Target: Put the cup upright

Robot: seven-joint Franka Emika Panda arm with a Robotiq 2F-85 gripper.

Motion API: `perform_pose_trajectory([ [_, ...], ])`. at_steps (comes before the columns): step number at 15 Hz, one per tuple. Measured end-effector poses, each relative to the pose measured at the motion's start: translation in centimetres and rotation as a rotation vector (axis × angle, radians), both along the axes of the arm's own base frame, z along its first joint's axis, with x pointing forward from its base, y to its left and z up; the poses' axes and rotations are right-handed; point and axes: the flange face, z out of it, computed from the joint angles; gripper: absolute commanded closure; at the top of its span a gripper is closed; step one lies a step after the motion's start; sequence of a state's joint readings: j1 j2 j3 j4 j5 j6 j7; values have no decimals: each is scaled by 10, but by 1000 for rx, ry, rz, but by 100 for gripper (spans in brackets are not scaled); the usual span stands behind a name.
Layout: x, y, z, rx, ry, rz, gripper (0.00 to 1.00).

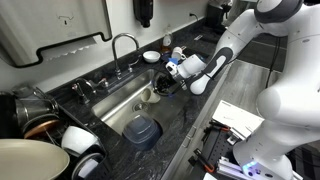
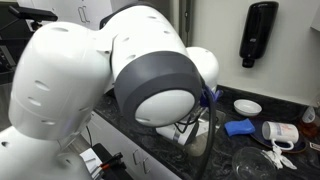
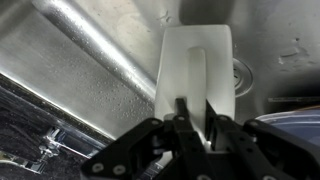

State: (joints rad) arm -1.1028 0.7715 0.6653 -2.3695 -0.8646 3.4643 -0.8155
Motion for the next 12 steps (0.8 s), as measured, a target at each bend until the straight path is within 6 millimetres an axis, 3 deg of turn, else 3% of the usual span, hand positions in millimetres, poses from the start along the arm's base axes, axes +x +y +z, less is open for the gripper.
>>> perform_pose_trajectory([
  [8,-2,-12,-2,112,53,-123,96],
  [12,1,-8,2,139,155,-159,96],
])
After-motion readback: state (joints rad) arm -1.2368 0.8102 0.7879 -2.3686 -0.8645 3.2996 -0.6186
